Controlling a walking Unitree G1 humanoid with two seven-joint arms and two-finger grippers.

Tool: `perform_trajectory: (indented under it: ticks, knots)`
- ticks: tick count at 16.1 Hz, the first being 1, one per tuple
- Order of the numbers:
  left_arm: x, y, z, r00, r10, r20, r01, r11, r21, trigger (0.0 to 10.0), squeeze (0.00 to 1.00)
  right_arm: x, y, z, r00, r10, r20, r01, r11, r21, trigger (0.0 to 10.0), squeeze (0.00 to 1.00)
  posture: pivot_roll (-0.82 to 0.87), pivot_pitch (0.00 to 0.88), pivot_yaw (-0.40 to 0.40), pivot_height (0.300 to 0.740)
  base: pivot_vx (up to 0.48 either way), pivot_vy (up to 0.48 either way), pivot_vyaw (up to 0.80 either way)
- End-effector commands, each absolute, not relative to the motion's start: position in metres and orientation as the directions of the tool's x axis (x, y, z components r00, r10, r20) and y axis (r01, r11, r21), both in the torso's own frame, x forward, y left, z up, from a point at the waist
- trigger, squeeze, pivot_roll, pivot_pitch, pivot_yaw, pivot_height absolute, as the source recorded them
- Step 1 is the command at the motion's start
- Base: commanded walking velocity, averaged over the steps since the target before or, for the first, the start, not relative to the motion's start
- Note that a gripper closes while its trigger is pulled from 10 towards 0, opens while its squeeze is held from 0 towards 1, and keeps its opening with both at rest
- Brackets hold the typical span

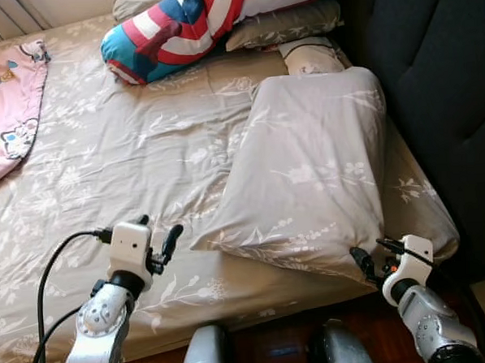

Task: Clean up the room

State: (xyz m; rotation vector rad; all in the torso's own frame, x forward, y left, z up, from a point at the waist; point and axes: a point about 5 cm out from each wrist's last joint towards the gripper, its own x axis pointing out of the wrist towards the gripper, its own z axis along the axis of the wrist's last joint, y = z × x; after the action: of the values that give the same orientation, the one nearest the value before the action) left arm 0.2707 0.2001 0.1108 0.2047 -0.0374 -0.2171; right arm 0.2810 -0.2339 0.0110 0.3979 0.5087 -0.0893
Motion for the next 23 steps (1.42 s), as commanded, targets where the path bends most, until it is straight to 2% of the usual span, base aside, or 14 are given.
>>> perform_trajectory:
  ticks: [1, 4, 10, 14, 16, 17, 23]
  knots:
    - [0.265, 0.204, 0.111, 0.975, -0.221, -0.006, 0.217, 0.950, 0.224, 10.0, 0.00, 0.269, -0.226, -0.007, 0.832, 0.045, -0.553, 0.208, 0.899, 0.386, 10.0, 0.00, 0.08, 0.302, 0.115, 0.671, 0.000, 0.000, 0.00]
    - [0.261, 0.206, 0.113, 0.974, -0.226, -0.013, 0.223, 0.947, 0.230, 10.0, 0.00, 0.271, -0.216, -0.009, 0.843, 0.088, -0.530, 0.199, 0.864, 0.462, 10.0, 0.00, 0.09, 0.320, 0.126, 0.671, 0.000, 0.000, 0.00]
    - [0.249, 0.209, 0.117, 0.976, -0.214, -0.031, 0.215, 0.950, 0.228, 10.0, 0.00, 0.283, -0.201, -0.008, 0.859, 0.079, -0.506, 0.205, 0.853, 0.481, 10.0, 0.00, 0.13, 0.359, 0.147, 0.671, 0.000, 0.000, 0.00]
    - [0.244, 0.211, 0.117, 0.978, -0.203, -0.043, 0.208, 0.950, 0.234, 10.0, 0.00, 0.291, -0.181, -0.006, 0.855, 0.156, -0.494, 0.136, 0.852, 0.505, 10.0, 0.00, 0.15, 0.355, 0.147, 0.671, 0.000, 0.000, 0.00]
    - [0.244, 0.213, 0.120, 0.980, -0.196, -0.047, 0.201, 0.951, 0.236, 10.0, 0.00, 0.294, -0.173, -0.006, 0.846, 0.162, -0.507, 0.132, 0.859, 0.495, 1.1, 0.00, 0.16, 0.358, 0.147, 0.671, 0.000, 0.000, 0.00]
    - [0.243, 0.213, 0.120, 0.980, -0.193, -0.050, 0.199, 0.951, 0.237, 10.0, 0.00, 0.294, -0.171, -0.006, 0.842, 0.165, -0.514, 0.128, 0.864, 0.487, 0.0, 0.00, 0.16, 0.358, 0.147, 0.671, 0.000, 0.000, 0.00]
    - [0.244, 0.214, 0.119, 0.980, -0.188, -0.059, 0.197, 0.952, 0.236, 10.0, 0.00, 0.288, -0.166, -0.013, 0.824, 0.170, -0.540, 0.121, 0.879, 0.461, 0.0, 0.00, 0.15, 0.359, 0.144, 0.671, 0.000, 0.000, 0.00]
